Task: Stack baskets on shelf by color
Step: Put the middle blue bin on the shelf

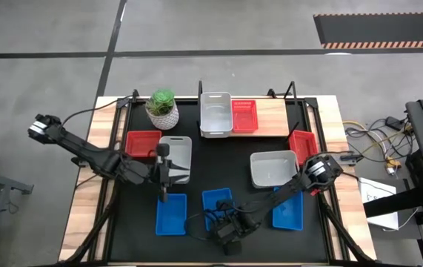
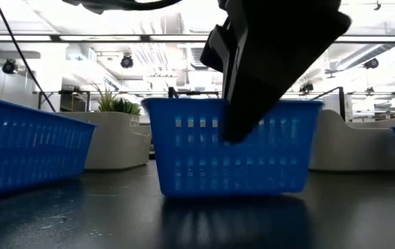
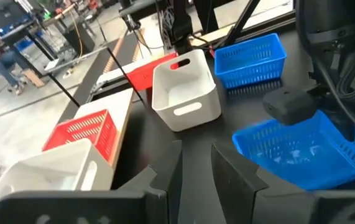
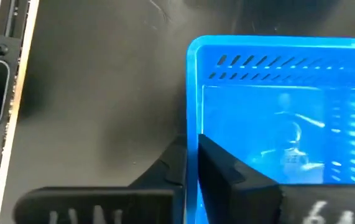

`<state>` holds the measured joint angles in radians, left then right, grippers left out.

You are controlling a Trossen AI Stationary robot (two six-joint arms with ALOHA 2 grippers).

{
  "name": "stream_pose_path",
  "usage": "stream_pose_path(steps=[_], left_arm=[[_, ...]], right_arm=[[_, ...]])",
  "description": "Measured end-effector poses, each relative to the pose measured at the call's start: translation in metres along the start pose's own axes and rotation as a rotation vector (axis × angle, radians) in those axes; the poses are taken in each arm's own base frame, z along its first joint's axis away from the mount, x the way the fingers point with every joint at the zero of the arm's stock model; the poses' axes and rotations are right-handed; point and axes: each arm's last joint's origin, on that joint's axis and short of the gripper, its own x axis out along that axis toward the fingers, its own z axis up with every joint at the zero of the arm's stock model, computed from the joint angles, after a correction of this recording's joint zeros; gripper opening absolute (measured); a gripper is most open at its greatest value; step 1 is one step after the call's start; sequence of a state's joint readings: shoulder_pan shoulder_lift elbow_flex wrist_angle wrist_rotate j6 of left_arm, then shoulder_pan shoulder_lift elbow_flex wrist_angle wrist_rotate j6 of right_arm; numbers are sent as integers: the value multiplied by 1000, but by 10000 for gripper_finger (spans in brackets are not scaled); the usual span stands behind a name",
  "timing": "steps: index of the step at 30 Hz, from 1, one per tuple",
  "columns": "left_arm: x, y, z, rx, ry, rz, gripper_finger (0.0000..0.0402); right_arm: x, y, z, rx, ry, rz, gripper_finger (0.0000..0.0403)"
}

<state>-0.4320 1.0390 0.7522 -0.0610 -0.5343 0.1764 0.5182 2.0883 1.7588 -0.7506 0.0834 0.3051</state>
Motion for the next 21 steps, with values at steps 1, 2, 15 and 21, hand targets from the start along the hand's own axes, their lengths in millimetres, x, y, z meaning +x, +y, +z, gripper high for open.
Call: stream_pose_path(steps=[1, 2, 15, 21], left_arm=[[-2, 2, 1, 4, -9, 2, 70], [-5, 3, 3, 2, -20, 3, 70], [-21, 13, 3, -93, -91, 16, 70], [-21, 13, 4, -98, -102, 18, 70]], right_arm=[[-2, 0, 0, -10, -1, 1, 15], [-4, 1, 1, -21, -3, 1, 14], [-109, -6, -2, -305, 33, -119, 9], [-165, -41, -17, -324, 3, -275, 9]])
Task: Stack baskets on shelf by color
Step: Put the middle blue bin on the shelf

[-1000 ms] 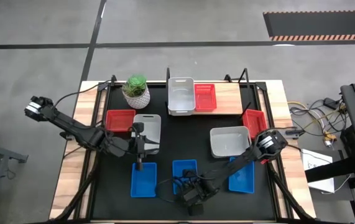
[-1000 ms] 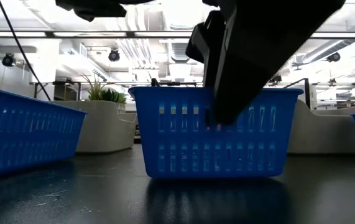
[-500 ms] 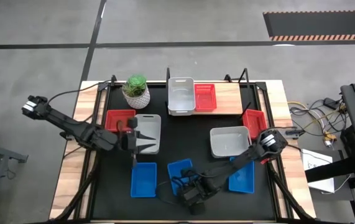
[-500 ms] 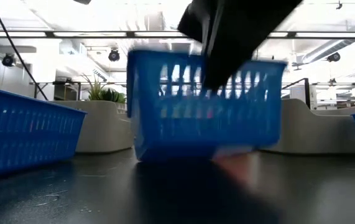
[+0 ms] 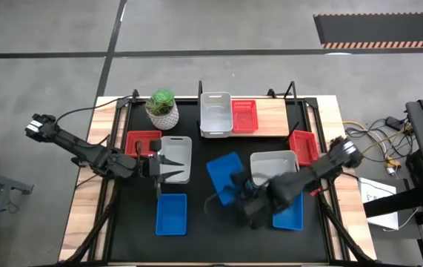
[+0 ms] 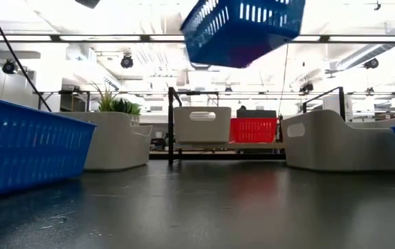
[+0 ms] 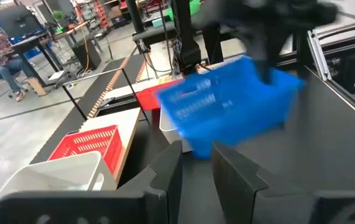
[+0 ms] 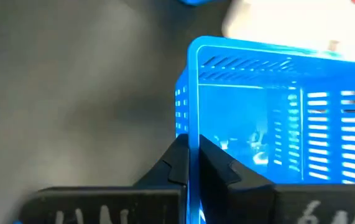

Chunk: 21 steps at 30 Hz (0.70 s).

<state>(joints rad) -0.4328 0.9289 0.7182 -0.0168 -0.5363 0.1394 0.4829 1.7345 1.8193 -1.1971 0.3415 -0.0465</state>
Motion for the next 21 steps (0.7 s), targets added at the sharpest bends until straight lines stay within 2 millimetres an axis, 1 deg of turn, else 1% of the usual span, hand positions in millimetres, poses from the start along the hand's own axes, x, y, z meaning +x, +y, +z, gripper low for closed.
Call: stream_pose_path(steps=[5, 10, 14, 16, 18, 21], left_arm=[[0, 0, 0, 10, 0, 1, 70], [1, 0, 0, 31, -3, 1, 70], [1, 0, 0, 66, -2, 1, 70], [1, 0, 2, 78, -9, 3, 70], [0, 1, 4, 76, -14, 4, 70], [0, 1, 4, 79, -13, 3, 70]], right_arm=[[-19, -47, -33, 38, -1, -52, 9], [-28, -99, -82, 77, 33, -124, 9], [-29, -139, -130, 158, 21, -157, 9], [-24, -154, -157, 206, 14, -140, 9], [-20, -168, -184, 276, -6, -135, 9], [-13, -182, -221, 380, -23, -123, 9]])
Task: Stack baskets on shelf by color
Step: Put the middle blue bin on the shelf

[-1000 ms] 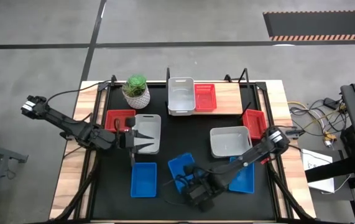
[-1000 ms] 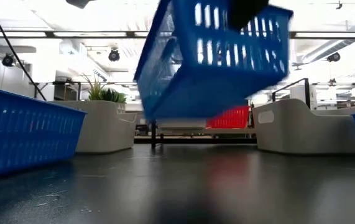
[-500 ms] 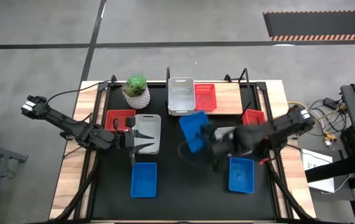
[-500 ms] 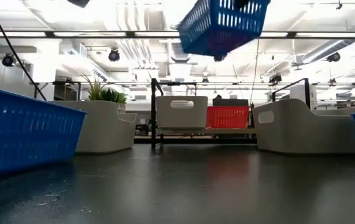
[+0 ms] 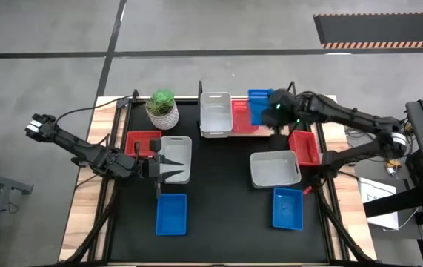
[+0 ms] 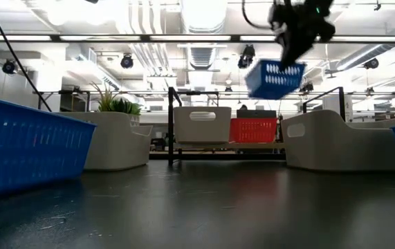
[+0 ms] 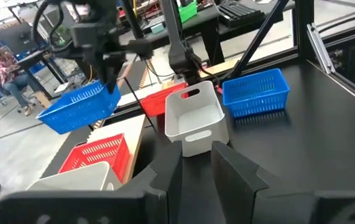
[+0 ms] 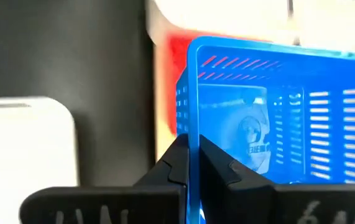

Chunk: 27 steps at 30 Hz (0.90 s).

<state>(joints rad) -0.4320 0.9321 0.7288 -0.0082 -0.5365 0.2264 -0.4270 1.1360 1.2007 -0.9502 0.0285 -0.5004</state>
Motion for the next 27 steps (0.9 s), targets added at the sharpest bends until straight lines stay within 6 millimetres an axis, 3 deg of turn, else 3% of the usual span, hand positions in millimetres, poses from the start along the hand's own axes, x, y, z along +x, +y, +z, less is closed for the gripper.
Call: stream_pose_path(steps=[4, 9, 27], left_arm=[[0, 0, 0, 15, -2, 0, 70], [0, 0, 1, 12, -8, 2, 70], [0, -1, -2, 7, -15, 4, 70]], right_arm=[[11, -17, -33, 111, 39, 22, 9], [20, -17, -57, 126, 89, 29, 9], [47, -4, -79, 134, 151, 71, 8]])
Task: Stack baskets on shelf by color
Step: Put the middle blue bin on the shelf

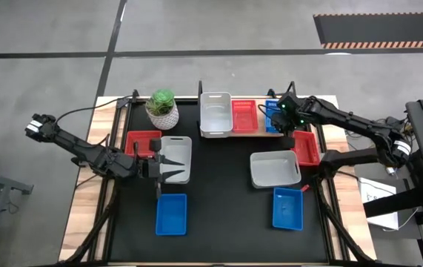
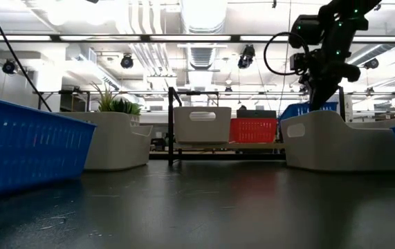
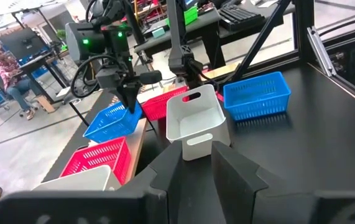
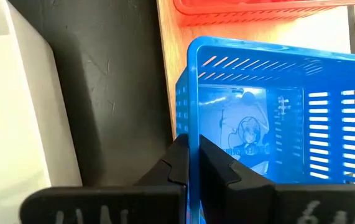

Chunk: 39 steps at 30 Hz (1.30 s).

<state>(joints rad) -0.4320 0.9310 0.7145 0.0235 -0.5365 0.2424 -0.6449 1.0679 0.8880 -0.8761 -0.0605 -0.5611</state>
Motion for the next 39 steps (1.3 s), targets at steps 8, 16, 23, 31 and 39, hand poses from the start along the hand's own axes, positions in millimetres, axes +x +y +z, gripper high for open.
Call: stream_pose_path(steps=[8, 16, 23, 31, 39], left_arm=[[0, 0, 0, 0, 1, -1, 70], [0, 0, 1, -8, -13, 3, 70], [0, 0, 1, -10, -16, 4, 70], [0, 0, 1, -10, -16, 4, 70], [0, 0, 1, -10, -16, 4, 70]], right_arm=[[11, 3, -7, 3, 22, 7, 8], [13, 4, -8, 1, 20, 5, 8], [13, -2, 2, -40, -84, -56, 8], [15, -1, 1, -21, -95, -50, 8], [26, 4, -8, -30, -50, -30, 21]])
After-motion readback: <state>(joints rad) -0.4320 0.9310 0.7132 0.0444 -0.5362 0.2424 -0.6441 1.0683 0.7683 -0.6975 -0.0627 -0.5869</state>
